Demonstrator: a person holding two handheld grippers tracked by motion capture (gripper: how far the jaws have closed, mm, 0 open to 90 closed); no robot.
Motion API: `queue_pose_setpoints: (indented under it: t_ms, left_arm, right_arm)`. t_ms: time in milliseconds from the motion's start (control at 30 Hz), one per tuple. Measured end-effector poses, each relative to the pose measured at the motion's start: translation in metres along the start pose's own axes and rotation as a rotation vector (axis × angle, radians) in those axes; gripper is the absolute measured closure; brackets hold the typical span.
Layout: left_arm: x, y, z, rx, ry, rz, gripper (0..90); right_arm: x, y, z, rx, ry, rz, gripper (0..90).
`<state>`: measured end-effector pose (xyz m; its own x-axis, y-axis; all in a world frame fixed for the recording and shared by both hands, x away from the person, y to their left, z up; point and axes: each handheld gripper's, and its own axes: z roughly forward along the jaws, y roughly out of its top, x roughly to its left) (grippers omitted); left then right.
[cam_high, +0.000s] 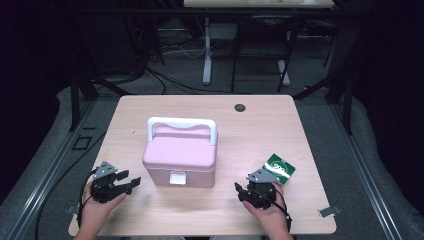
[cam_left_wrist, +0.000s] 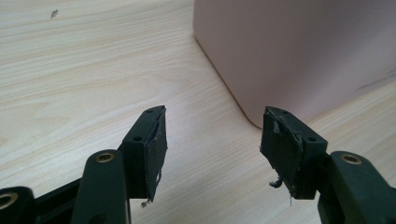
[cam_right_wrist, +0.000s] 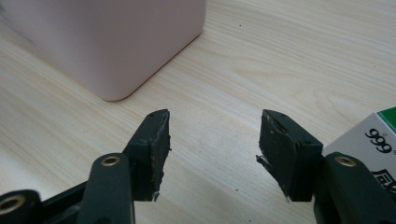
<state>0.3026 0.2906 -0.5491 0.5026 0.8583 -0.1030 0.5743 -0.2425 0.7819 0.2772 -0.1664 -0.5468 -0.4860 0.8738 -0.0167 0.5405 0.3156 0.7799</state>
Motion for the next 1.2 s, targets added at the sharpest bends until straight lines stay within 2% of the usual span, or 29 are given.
queue_pose_setpoints:
  t_ms: [233,333,467,533,733,833,867,933,1000,1067,1167,1200]
  left_arm:
    - [0.0,-0.002,-0.004,-0.022,-0.008,-0.012,40.4]
    - [0.001,-0.003,-0.005,-0.036,-0.012,-0.017,40.5]
    - [0.0,-0.003,-0.004,-0.048,-0.008,-0.022,40.4]
    - [-0.003,-0.002,-0.003,-0.049,0.0,-0.009,40.3]
    - [-0.002,0.002,0.002,-0.054,-0.008,-0.011,40.4]
    - [-0.002,0.006,0.003,-0.059,-0.008,-0.025,44.1]
    - [-0.001,0.01,0.003,-0.083,-0.003,-0.052,45.5]
    - [0.0,0.013,0.003,-0.088,-0.004,-0.057,46.6]
    - [0.003,0.021,0.002,-0.105,0.012,-0.056,47.2]
    - [0.004,0.023,0.003,-0.111,0.016,-0.068,49.5]
    - [0.005,0.026,0.006,-0.083,0.029,-0.064,51.2]
    - [0.007,0.032,0.008,-0.079,0.031,-0.067,53.2]
  right_arm:
    - [-0.004,0.002,0.001,-0.06,-0.008,0.05,45.5]
    - [-0.006,0.003,0.001,-0.065,0.011,0.07,45.5]
    - [-0.006,0.002,0.002,-0.075,0.02,0.063,45.6]
    - [-0.005,0.002,0.002,-0.072,0.018,0.056,45.6]
    - [-0.005,0.001,0.004,-0.062,0.014,0.05,46.2]
    - [-0.007,0.001,0.005,-0.053,0.006,0.047,48.0]
    - [-0.009,0.002,0.006,-0.044,0.004,0.06,48.9]
    - [-0.01,0.003,0.005,-0.036,0.015,0.063,49.0]
    - [-0.012,0.008,0.005,-0.047,0.018,0.096,50.1]
    - [-0.013,0.011,0.005,-0.05,0.021,0.089,50.8]
    - [-0.013,0.015,0.006,-0.051,0.021,0.089,51.4]
    - [-0.015,0.02,0.009,-0.052,0.034,0.108,52.2]
